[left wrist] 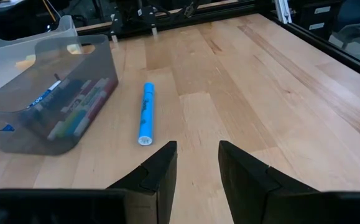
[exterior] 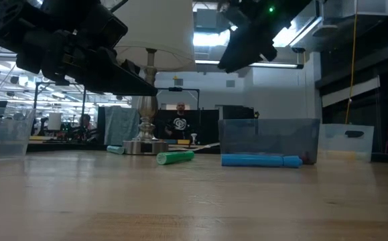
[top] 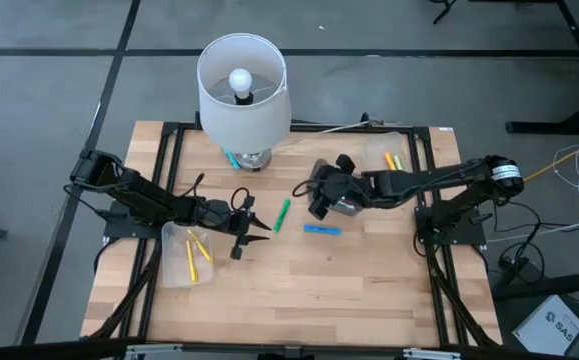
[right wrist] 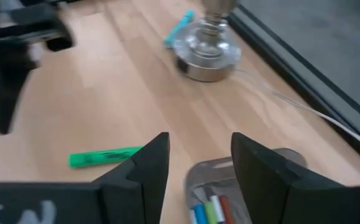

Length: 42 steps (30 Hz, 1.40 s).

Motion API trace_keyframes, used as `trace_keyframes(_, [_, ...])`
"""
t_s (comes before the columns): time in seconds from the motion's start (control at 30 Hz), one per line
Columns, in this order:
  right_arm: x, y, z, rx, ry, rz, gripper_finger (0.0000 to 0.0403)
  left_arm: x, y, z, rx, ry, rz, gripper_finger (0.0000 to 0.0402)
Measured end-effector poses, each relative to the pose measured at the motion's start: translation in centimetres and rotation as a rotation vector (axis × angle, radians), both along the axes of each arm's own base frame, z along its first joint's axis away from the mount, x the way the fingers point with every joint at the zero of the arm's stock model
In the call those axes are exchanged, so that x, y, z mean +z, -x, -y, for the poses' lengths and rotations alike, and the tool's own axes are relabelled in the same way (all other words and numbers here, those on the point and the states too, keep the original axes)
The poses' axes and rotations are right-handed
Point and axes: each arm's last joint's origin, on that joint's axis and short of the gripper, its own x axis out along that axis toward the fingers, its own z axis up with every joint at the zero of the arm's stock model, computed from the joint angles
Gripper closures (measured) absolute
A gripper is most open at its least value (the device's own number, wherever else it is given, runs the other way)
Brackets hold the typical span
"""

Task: Pick & Place Markers
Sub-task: Put the blue highlighter pen into the right transparent bin

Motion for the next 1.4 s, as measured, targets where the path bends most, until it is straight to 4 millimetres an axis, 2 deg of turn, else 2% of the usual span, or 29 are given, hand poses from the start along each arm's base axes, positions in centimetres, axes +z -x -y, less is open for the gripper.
trace_keyframes(0.23, [0.3,-0.2,-1.5,0.085,-0.001,0.025,0.0232,0.0,0.0,0.0,0.001,0.001,0.0,0.0286])
trace_keyframes(0.53, [0.3,-0.3,-3.6,0.282,-0.004,0.014,0.0232,0.0,0.0,0.0,0.001,0.0,0.0,0.0286])
trace_keyframes(0.77, [-1.0,-0.1,-4.4,0.331,0.012,-0.019,0.0232,0.0,0.0,0.0,0.001,0.0,0.0,0.0286])
trace_keyframes(1.0, [-3.6,-0.6,-4.7,0.356,-0.011,-0.073,0.0232,0.0,0.0,0.0,0.002,0.0,0.001,0.0286])
trace_keyframes(1.4, [-9.5,-2.5,-5.3,0.396,-0.098,-0.242,0.0232,0.0,0.0,0.0,0.007,-0.002,0.001,0.0286])
